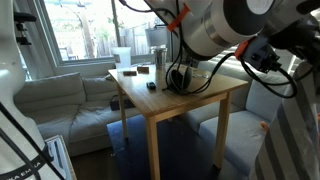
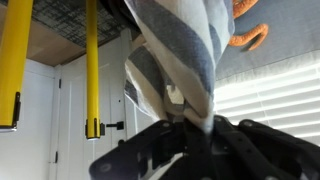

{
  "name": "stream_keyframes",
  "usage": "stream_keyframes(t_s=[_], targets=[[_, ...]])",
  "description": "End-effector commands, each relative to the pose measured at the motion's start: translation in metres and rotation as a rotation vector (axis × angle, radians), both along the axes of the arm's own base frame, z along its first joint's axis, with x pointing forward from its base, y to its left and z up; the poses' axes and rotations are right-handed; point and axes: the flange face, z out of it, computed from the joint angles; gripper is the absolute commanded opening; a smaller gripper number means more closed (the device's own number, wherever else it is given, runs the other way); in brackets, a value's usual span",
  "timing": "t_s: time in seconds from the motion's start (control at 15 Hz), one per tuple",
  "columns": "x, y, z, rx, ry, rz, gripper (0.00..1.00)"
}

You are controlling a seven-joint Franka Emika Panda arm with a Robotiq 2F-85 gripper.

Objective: Put the striped towel in the basket

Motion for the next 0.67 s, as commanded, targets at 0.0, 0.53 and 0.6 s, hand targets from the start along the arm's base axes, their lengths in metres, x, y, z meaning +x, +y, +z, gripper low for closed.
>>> stream_keyframes(t_s=[0.0, 0.53, 0.6], targets=[[0.026, 0.001, -0.023, 0.017, 0.002, -0.036, 0.01], [0.058, 0.004, -0.082, 0.030, 0.056, -0.069, 0.01], [0.060, 0.005, -0.094, 0.025, 0.083, -0.068, 0.01]])
